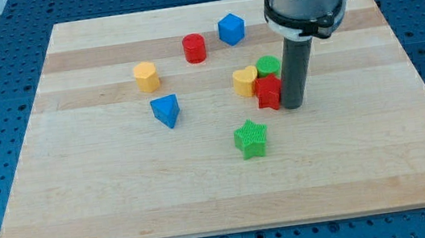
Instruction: Place the green star to the bottom left of the red star
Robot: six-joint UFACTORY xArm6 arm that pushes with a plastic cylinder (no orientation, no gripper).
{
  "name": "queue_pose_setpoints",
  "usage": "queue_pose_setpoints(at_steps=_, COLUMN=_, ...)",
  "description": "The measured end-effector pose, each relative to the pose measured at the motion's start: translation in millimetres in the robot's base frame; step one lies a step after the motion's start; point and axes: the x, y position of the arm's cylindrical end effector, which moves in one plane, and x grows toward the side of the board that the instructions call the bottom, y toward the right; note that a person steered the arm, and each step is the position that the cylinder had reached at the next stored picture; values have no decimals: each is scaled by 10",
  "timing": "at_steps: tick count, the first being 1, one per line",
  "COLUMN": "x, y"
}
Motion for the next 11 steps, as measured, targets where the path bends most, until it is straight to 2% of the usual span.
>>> queue_pose_setpoints(at_steps=1, x=31, y=55)
queue_pose_setpoints(at_steps=2, x=419, y=155)
queue_pose_setpoints(at_steps=3, x=898, y=14)
queue_pose_setpoints(at_steps=4, x=1013, y=-549)
queue_pose_setpoints(at_steps=5, x=865, y=-748)
queue_pose_setpoints(at_steps=7, x=421, y=-748)
queue_pose_setpoints(at_steps=11, x=265, y=-748)
